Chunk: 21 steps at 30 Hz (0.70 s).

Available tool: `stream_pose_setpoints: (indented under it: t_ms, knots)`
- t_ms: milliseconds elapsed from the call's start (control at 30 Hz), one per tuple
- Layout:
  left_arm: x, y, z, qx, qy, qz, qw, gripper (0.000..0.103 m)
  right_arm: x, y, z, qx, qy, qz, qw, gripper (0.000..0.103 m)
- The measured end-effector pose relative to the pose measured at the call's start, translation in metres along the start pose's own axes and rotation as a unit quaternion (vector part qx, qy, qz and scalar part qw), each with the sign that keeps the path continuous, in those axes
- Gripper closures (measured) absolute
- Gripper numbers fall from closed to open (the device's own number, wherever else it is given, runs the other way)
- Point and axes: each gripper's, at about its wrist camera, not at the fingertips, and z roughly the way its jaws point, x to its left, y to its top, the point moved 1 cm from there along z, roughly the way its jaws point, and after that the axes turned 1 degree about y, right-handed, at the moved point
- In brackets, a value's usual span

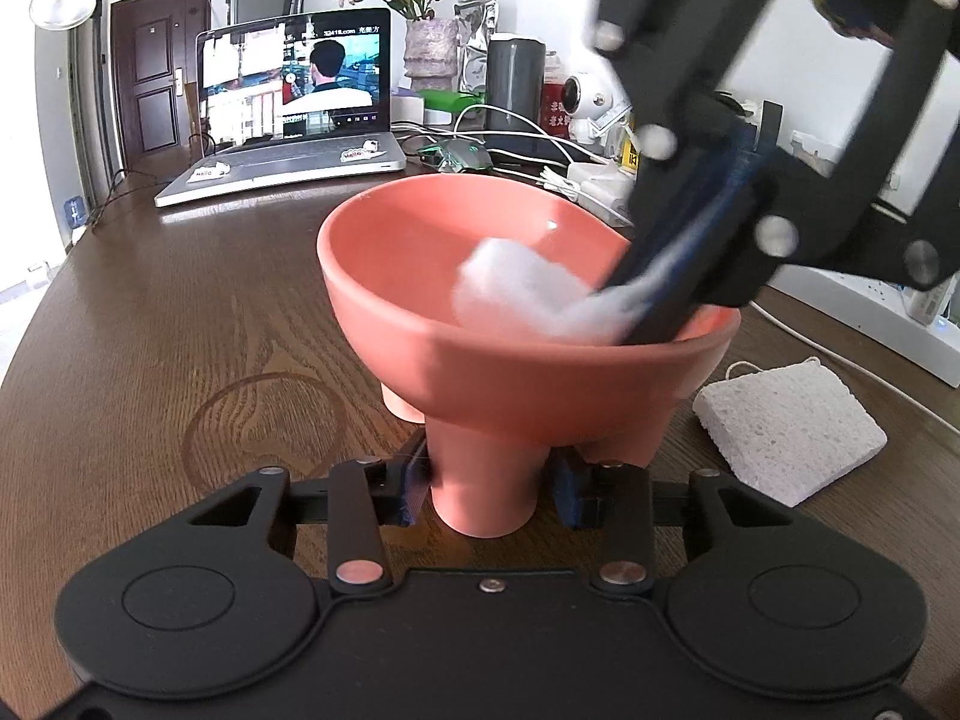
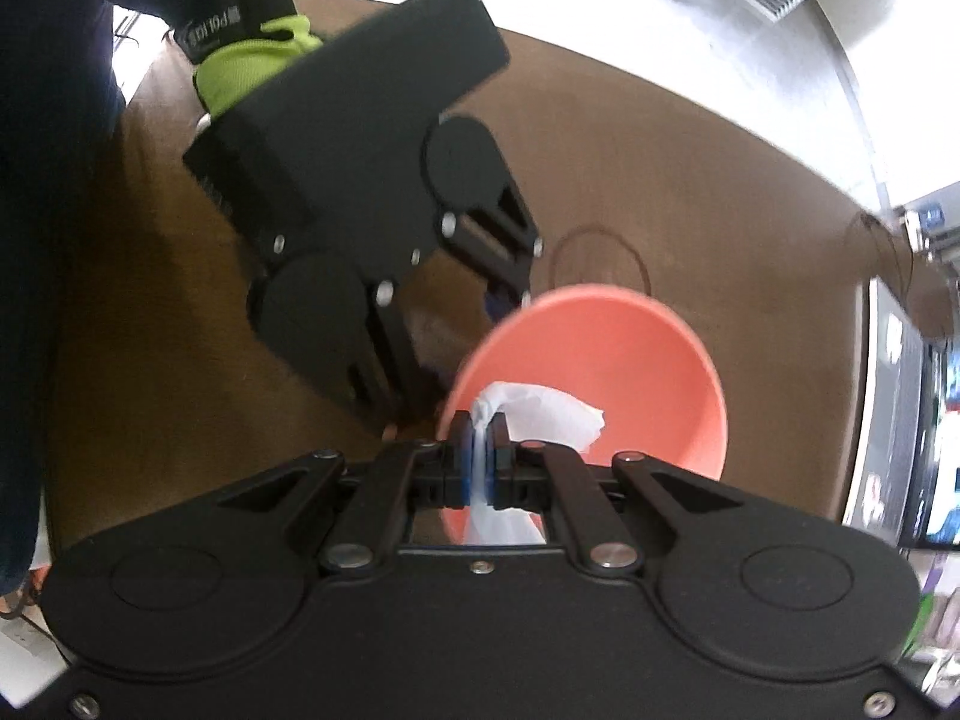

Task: Clean bowl
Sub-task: 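Wipe the bowl's inside with the tissue in the right gripper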

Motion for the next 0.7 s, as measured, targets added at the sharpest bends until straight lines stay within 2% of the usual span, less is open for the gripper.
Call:
stream_pose_setpoints:
  t_ms: [333, 700]
  knots:
    - [0.000, 0.000, -0.001, 0.000, 0.000, 0.000, 1.0000, 0.063, -0.024, 0.025, 0.015, -0.015, -0.039, -0.043, 0.998, 0.100]
    - [-0.001, -0.002, -0.002, -0.002, 0.002, -0.003, 1.0000, 0.063, -0.059, 0.009, 0.030, -0.002, -0.079, -0.005, 0.997, 0.100]
